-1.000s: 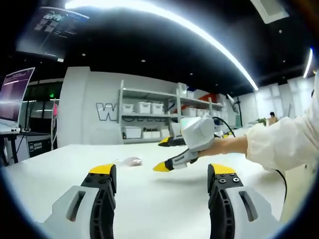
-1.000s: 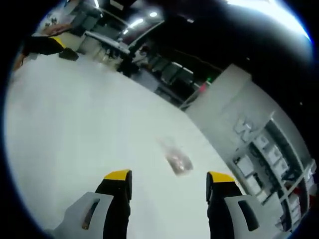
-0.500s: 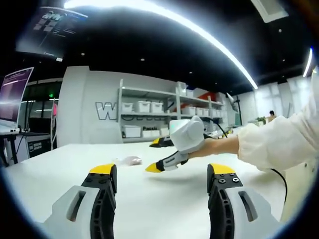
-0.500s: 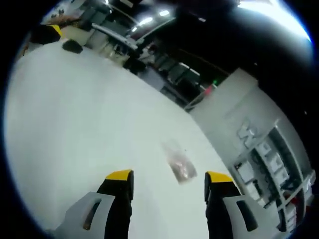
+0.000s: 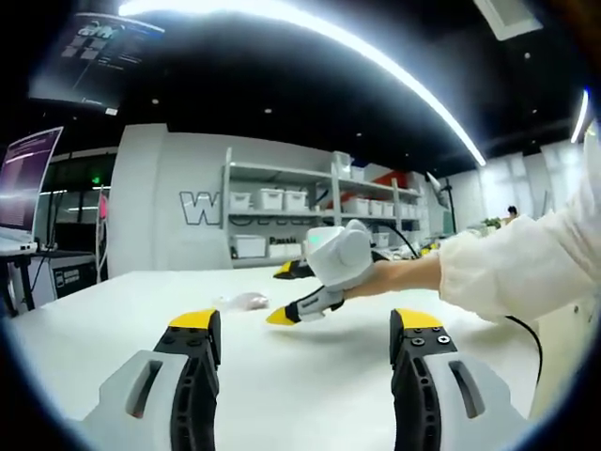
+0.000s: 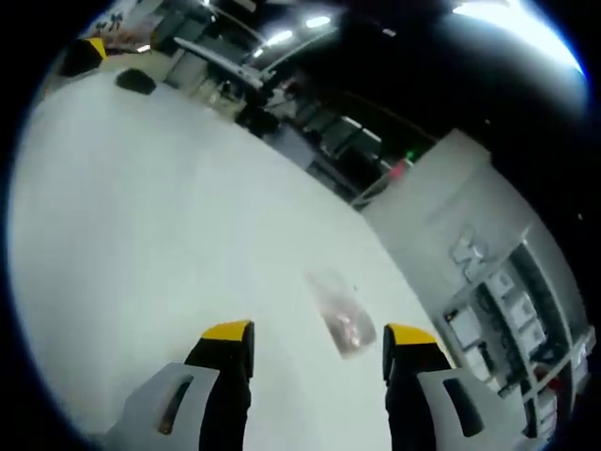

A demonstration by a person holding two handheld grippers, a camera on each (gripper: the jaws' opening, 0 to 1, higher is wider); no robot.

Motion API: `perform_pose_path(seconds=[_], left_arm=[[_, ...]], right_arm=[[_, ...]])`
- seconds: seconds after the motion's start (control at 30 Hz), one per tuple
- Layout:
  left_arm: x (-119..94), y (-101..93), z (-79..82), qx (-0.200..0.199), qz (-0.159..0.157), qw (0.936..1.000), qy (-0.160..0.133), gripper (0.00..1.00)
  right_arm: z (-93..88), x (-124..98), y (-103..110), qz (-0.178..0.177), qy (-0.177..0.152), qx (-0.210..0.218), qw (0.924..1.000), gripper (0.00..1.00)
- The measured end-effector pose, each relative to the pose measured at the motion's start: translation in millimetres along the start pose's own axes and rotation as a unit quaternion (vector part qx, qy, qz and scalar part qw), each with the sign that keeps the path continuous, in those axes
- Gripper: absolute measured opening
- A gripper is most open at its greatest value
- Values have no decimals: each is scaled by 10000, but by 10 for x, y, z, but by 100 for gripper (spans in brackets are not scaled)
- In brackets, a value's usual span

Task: Open the resealable bag by pulling the two sides of the seal apart until the entire bag opening is separated and visibly accessible.

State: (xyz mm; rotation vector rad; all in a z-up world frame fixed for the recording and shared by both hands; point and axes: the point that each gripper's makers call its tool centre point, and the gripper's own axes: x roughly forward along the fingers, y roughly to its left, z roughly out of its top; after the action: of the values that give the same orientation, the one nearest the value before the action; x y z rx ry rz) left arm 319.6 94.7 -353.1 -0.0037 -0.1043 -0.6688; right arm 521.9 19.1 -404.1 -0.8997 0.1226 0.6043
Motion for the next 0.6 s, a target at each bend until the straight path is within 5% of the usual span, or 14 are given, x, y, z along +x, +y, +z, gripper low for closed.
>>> perform_pose_path(seconds=[0.6], left_arm=[[-10, -31, -30, 2, -59, 10000, 56, 72]], right_arm=[[124, 244, 23, 89, -118, 343, 9993, 49]])
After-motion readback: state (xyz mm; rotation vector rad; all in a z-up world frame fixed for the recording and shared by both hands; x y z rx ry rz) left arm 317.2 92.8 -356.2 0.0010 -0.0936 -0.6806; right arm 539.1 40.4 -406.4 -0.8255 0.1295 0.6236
